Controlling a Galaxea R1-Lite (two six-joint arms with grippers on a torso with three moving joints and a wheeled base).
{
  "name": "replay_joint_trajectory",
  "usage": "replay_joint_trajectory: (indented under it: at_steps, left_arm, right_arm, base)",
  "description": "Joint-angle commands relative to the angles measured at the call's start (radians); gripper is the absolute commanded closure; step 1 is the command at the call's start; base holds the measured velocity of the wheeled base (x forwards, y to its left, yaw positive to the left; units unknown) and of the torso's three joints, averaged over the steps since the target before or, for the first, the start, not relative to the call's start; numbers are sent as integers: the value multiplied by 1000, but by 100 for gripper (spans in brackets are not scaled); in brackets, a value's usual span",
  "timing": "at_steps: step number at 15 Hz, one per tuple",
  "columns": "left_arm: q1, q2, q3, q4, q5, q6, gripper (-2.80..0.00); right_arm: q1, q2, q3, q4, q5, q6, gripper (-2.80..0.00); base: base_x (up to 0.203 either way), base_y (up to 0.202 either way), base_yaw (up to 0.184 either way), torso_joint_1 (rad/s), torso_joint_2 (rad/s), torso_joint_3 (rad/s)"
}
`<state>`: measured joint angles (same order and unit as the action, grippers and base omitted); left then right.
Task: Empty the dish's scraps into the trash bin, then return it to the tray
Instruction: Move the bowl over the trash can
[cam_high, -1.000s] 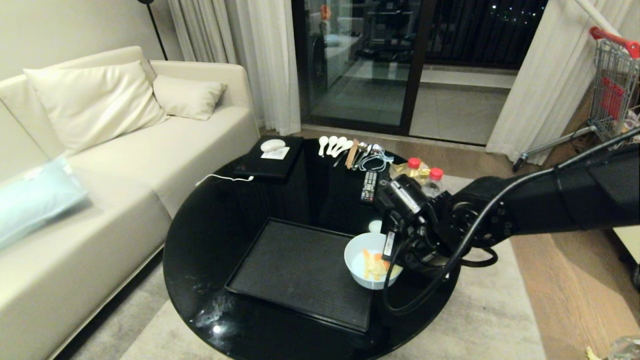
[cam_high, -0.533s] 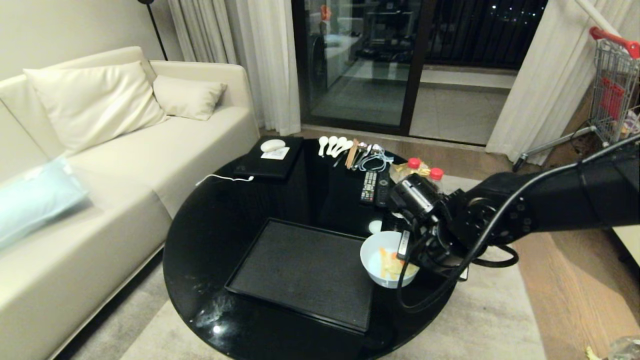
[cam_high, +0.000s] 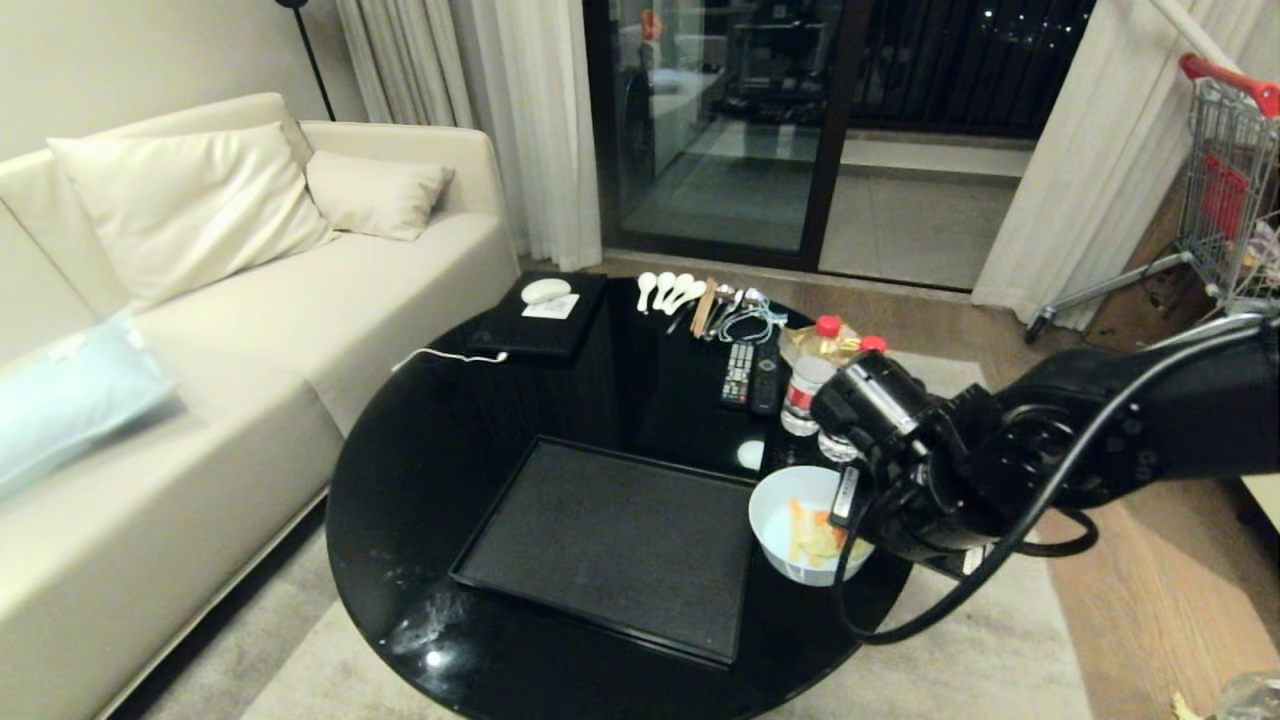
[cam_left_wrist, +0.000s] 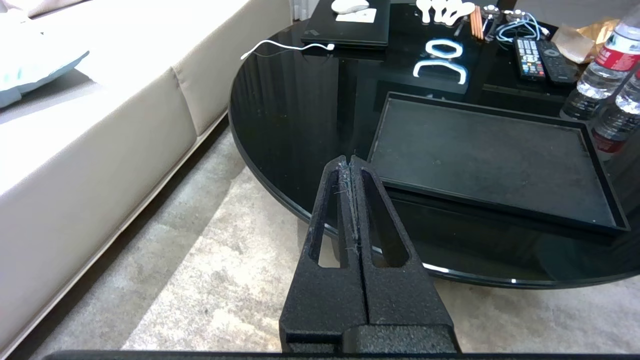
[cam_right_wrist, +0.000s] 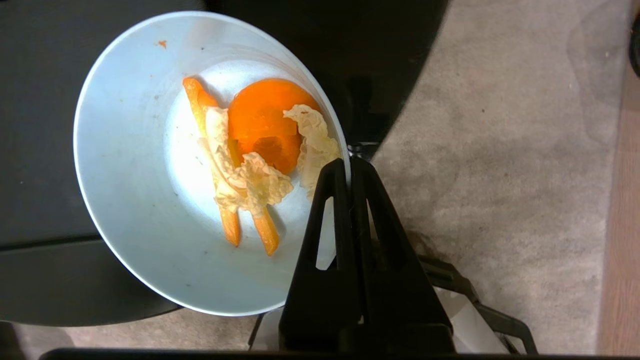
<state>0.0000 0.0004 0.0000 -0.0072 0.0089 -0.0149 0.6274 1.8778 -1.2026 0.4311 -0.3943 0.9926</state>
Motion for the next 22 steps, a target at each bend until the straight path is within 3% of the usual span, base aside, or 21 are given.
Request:
replay_joint_trajectory:
  at_steps: [1,14,22]
  left_arm:
    - [0,0,0,0,0,0,0]
    - [0,0,0,0,0,0,0]
    - [0,0,0,0,0,-2,0]
  right_arm:
    - [-19,-62,43,3,-9,14,0]
    - [-113,-295,399,-101,-75,67,0]
    - [-259,-370,523,-115,-68,91,0]
  base:
    - [0,0,0,0,0,0]
    - [0,0,0,0,0,0]
    - [0,0,0,0,0,0]
